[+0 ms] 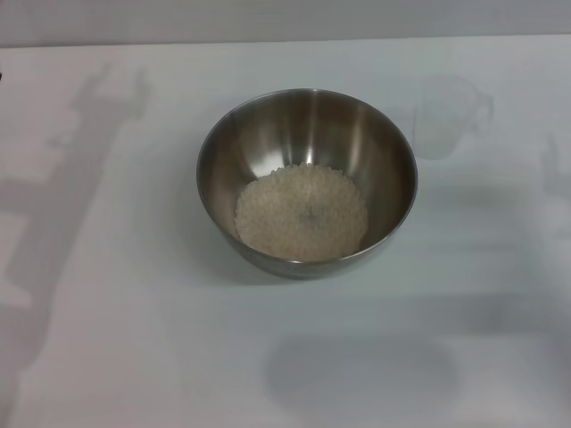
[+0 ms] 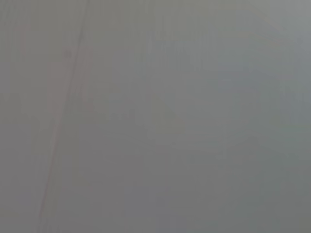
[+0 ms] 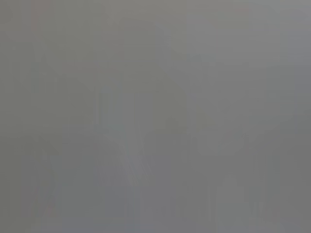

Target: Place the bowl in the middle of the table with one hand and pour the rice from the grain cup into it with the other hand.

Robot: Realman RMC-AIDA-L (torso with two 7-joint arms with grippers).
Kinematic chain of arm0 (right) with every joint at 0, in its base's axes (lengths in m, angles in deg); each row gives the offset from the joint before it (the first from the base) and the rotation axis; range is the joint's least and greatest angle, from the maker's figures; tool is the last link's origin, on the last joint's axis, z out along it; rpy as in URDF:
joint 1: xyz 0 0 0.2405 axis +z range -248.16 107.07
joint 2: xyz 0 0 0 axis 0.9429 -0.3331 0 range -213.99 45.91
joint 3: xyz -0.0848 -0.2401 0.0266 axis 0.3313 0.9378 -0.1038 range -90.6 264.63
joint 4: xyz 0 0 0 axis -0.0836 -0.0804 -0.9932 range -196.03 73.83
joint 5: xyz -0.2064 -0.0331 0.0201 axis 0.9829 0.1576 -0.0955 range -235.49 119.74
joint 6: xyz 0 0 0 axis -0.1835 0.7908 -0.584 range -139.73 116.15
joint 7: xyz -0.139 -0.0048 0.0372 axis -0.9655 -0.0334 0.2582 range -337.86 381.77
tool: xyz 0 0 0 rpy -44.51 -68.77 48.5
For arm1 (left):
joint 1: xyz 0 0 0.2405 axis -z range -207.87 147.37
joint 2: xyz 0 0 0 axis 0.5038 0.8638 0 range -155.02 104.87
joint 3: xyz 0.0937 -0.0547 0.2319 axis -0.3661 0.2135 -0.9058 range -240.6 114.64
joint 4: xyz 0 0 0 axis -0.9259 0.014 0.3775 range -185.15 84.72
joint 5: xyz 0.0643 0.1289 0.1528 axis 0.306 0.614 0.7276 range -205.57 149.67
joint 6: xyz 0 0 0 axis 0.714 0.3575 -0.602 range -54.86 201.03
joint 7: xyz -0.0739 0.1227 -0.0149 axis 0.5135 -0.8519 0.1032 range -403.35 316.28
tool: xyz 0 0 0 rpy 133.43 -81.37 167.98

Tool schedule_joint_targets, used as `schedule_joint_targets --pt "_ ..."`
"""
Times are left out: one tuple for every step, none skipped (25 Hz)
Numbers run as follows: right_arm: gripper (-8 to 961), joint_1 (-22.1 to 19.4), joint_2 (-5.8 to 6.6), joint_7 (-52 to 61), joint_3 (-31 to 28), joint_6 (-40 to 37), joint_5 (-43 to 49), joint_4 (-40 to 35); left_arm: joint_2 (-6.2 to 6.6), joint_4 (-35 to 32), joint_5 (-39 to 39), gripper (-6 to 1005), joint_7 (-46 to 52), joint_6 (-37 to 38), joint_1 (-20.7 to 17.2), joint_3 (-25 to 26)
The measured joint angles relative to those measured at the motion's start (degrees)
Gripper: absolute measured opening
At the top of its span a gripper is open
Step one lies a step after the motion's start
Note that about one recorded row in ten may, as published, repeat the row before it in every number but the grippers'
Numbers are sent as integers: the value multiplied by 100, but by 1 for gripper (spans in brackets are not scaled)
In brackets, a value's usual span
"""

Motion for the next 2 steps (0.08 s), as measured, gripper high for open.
schedule_joint_targets --pt "333 169 7 267 -54 -86 0 -209 -11 -66 -4 532 -1 -4 2 10" --pt "333 377 7 540 -86 -104 0 -439 -34 -174 -2 532 -1 -8 21 19"
